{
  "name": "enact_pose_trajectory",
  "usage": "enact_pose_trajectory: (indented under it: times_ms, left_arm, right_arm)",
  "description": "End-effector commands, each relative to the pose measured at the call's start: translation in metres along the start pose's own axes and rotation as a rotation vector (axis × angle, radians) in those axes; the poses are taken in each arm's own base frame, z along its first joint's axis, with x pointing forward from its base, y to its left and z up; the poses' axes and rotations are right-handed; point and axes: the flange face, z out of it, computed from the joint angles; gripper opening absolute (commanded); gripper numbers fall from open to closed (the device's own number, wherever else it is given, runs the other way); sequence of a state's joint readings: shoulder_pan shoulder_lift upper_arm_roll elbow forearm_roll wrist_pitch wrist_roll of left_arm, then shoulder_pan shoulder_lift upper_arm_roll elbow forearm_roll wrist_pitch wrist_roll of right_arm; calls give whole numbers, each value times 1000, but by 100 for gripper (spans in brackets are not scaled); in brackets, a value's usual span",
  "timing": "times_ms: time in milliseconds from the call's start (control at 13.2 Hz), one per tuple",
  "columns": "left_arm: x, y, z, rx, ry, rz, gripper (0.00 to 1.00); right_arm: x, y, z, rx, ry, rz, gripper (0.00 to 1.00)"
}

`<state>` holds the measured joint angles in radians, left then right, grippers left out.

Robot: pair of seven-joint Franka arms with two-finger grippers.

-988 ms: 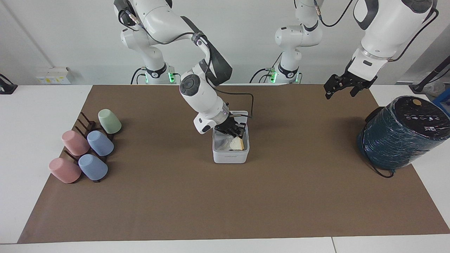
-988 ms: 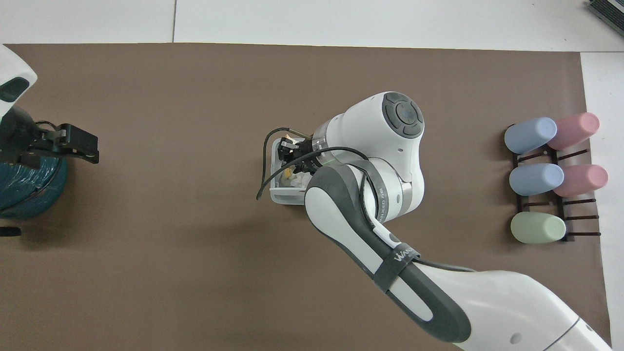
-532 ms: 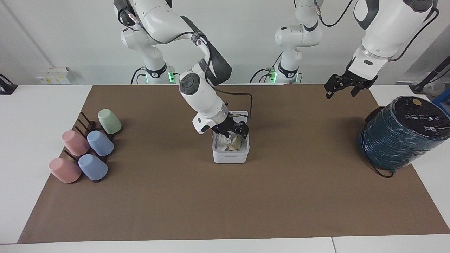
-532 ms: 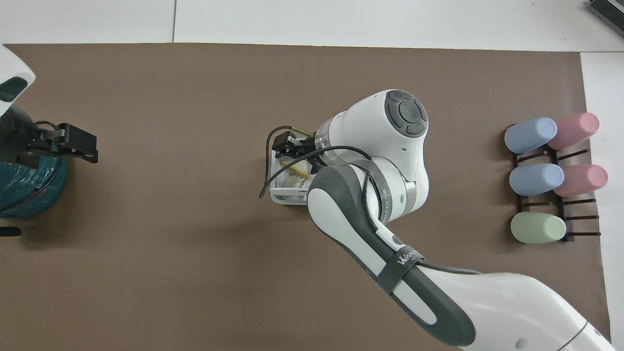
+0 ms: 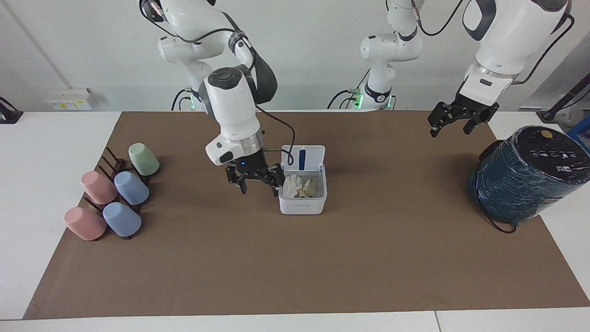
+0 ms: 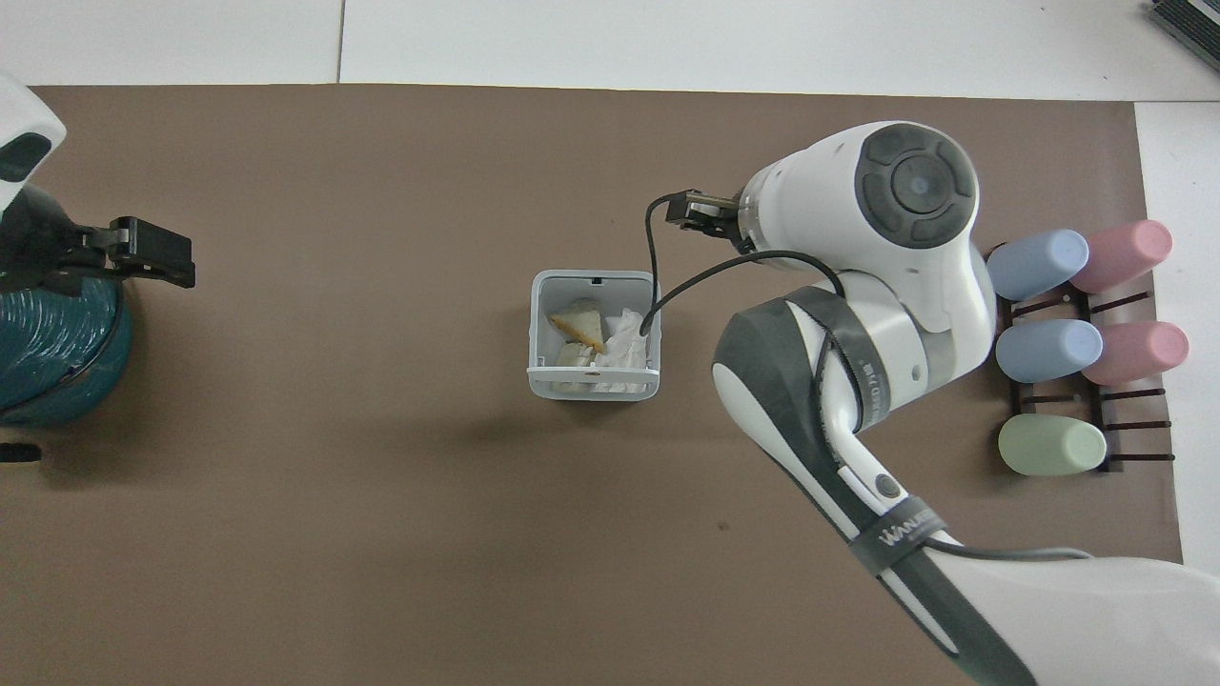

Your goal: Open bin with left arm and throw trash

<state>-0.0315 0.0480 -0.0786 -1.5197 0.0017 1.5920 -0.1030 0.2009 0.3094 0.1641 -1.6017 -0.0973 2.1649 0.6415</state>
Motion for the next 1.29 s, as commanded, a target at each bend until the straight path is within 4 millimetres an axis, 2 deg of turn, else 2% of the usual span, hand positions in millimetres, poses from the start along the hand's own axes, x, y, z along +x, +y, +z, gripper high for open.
enact_pose_trajectory:
  times_ms: [0,228,456,608,684,836,1216]
  left_arm:
    - [-8,-2,-1,23,17,45,100]
    - [-8,-1,-1,23,17,46,100]
    - [-8,-3,-1,23,17,41,100]
    - [-8,-3,-1,23,16,41,100]
    - [-8,-3,-1,23,16,41,100]
    - [-8,-3,-1,23,16,43,100]
    - [-8,-3,-1,23,17,45,100]
  right_arm:
    - [20,55,-35,-80,3,-100,100]
    - [35,128,-81,-139,-49,-164,100]
    - [30,170,-125,-163,-98,-160,100]
    - [26,207,-157,-120,-141,-123,100]
    - [22,219,-163,-120,-175,-129,100]
    - [15,229,-171,-128,-240,-148,100]
    - [7,229,-174,-127,-256,-176,100]
